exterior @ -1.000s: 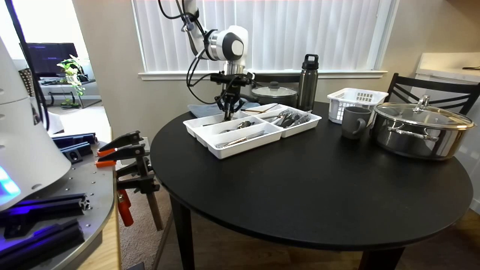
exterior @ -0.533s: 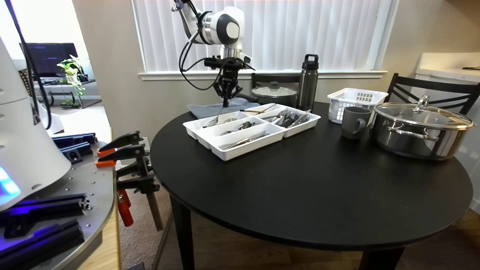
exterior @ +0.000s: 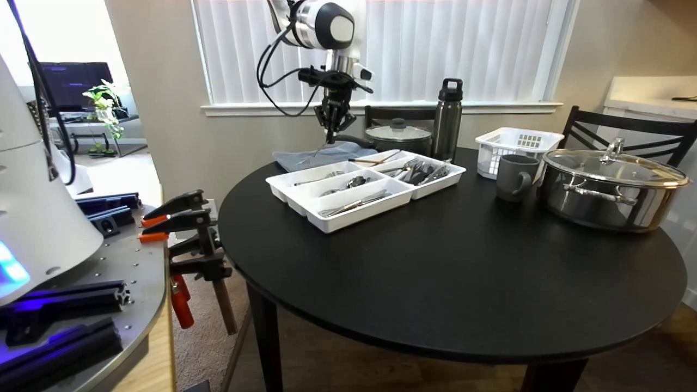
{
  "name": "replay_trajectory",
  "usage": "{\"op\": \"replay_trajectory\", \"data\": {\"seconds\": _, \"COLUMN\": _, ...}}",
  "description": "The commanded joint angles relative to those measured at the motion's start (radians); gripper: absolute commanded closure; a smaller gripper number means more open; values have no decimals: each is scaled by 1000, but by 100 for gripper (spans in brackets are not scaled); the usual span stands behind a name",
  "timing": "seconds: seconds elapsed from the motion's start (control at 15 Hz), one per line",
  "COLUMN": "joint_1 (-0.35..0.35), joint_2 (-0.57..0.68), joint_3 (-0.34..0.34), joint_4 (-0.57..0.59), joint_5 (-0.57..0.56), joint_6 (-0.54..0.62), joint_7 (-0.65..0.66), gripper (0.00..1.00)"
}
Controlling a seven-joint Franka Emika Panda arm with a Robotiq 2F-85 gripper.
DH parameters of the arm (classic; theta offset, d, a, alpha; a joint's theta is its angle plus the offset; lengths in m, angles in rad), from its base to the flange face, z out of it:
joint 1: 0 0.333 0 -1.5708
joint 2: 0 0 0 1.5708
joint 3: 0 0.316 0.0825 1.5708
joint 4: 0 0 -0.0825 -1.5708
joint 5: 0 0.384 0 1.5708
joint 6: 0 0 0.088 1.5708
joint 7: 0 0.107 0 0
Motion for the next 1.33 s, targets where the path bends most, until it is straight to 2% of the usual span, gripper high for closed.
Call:
{"op": "replay_trajectory", "data": {"seconds": 0.0, "joint_1": -36, "joint_2": -108, "joint_3": 2, "joint_4": -49, "joint_5": 70, "joint_6": -52, "joint_7": 43, "gripper": 99}}
{"op": "replay_trajectory", "data": {"seconds": 0.47, "joint_1": 14, "joint_2": -169, "joint_3": -155, "joint_4": -7, "joint_5": -112, "joint_6": -247, "joint_7": 266, "gripper": 99}}
{"op": "replay_trajectory", "data": {"seconds": 0.67, "joint_1": 4, "joint_2": -175, "joint_3": -198, "joint_4": -13, "joint_5": -205, "joint_6": -267, "joint_7": 293, "gripper": 99}}
{"op": "replay_trajectory", "data": {"seconds": 1.0, "joint_1": -93, "joint_2": -155, "joint_3": -253, "joint_4": -31, "joint_5": -217, "joint_6": -203, "joint_7": 219, "gripper": 99}}
{"op": "replay_trajectory", "data": {"seconds": 1.27, "joint_1": -175, "joint_2": -117, "joint_3": -293, "joint_4": -21, "joint_5": -212, "joint_6": -212, "joint_7": 188, "gripper": 99}}
